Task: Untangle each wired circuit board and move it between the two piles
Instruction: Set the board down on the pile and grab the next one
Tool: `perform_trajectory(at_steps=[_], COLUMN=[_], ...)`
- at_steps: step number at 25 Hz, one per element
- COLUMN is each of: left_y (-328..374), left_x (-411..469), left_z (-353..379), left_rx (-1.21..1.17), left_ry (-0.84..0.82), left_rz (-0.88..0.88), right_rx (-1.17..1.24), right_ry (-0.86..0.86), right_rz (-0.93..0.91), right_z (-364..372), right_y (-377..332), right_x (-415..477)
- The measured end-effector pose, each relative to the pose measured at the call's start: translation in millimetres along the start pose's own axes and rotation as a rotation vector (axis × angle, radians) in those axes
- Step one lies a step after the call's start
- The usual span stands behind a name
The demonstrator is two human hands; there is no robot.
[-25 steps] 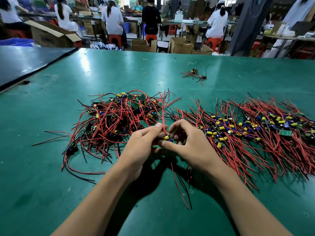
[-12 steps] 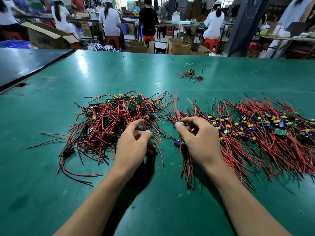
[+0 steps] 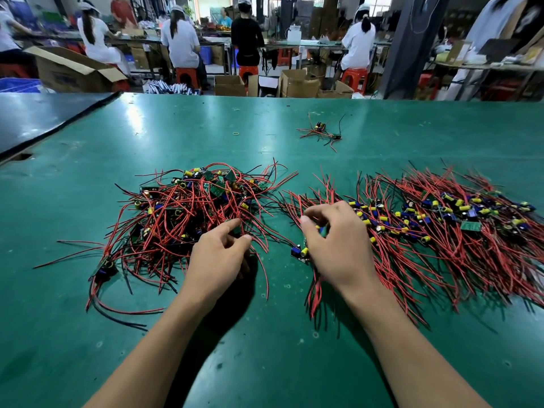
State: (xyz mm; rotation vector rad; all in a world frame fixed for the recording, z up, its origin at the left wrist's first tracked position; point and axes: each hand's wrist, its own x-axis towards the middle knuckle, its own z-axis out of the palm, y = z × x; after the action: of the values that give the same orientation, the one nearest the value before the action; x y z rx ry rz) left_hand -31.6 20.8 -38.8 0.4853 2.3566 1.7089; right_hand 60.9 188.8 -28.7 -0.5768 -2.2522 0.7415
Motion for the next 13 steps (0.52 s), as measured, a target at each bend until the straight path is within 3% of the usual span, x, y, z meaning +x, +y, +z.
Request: perform_trajectory(at_steps=[6,9,13], left_y=[0,0,3], left_x=[-2,-4,-9], left_z=[5,5,5], left_rx=[0.006,-0.007,0.156], left_ry=[0.017,0.107,0.288], left_rz=[0.025,0.03,0.146], right_rx=[0.028,-0.009,-0.058], right_ry=[-0.189,-0.233,-0.265], right_rz=[-0.144,-0.115,-0.113], right_z=[16,16,15], right_y=[-4,-1,-1], right_x=[-12,-11,-12])
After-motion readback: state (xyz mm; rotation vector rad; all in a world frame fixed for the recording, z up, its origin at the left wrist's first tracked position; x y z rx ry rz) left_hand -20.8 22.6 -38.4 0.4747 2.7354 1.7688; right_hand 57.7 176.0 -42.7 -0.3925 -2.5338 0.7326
